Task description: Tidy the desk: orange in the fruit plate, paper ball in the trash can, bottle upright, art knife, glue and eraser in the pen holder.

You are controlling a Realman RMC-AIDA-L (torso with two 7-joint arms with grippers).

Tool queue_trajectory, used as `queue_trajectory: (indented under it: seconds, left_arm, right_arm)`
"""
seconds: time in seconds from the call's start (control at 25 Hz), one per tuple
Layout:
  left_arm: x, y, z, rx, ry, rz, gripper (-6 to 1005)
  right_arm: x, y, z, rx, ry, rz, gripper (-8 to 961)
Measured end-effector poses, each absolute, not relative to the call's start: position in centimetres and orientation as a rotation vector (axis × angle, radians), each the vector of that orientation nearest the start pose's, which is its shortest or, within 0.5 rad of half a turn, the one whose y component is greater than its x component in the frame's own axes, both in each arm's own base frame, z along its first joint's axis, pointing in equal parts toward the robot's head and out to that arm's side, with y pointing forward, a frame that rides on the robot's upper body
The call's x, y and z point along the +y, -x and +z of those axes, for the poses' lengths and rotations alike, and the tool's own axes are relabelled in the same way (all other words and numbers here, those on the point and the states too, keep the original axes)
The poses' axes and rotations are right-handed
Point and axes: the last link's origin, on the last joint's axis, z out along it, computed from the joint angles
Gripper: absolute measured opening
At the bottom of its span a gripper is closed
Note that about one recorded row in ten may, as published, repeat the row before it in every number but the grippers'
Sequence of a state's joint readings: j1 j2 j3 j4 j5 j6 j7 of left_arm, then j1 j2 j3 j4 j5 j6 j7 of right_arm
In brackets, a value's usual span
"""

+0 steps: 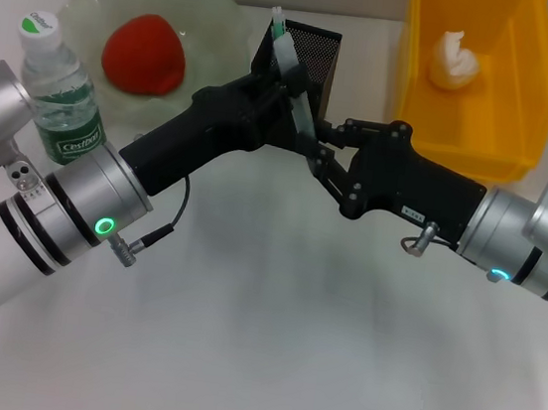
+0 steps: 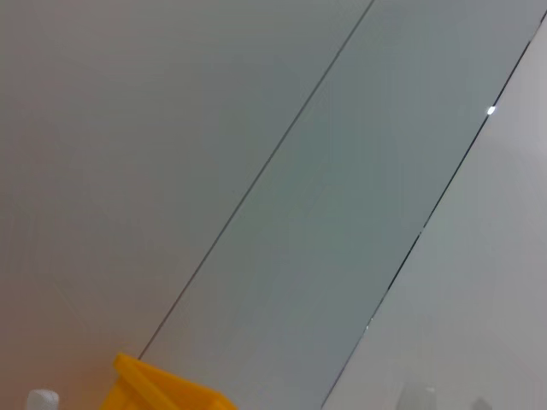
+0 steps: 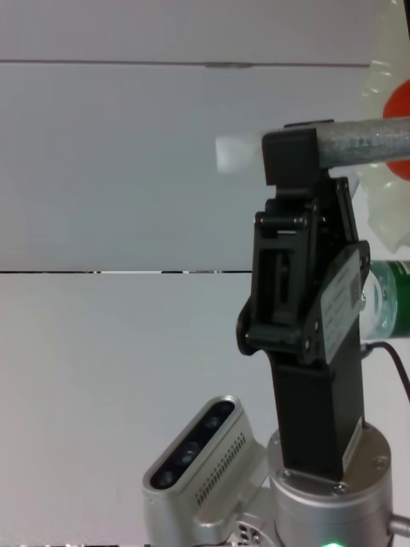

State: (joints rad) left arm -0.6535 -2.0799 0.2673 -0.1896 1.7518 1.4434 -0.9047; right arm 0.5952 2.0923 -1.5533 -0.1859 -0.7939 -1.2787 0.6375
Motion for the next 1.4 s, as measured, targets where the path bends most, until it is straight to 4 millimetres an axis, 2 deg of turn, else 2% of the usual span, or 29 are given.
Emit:
queue_trajectory:
  seconds: [0.28, 0.56, 0.72, 0.96, 1.08, 1.4]
  left_arm:
    - [31.5, 21.9, -8.1, -0.933, 2.195, -1.401, 177]
    - [31.6, 22.1, -7.8, -0.928, 2.175, -1.405, 174]
    - [31.7, 22.2, -7.5, -0.9, 2.148, -1.406, 164]
    - [31.9, 22.1, -7.2, -0.745, 2.093, -1.371, 155]
    - [31.9, 21.8, -7.2, -0.689, 2.08, -1.358, 154]
    - [33.0, 19.4, -7.4, -0.432, 2.033, -1.3, 154]
  right_arm:
    - [32.7, -22.8, -8.8, 0.287, 2.509, 0.917, 253]
    - [32.8, -23.5, -8.3, 0.344, 2.446, 0.933, 291]
    - [32.5, -23.9, -8.3, 0.347, 2.448, 0.922, 465]
    - [32.7, -25.9, -9.1, 0.436, 2.446, 0.765, 707]
    - [32.5, -26.2, -9.2, 0.442, 2.452, 0.749, 712]
    - [32.3, -26.9, -9.5, 0.461, 2.459, 0.7, 715]
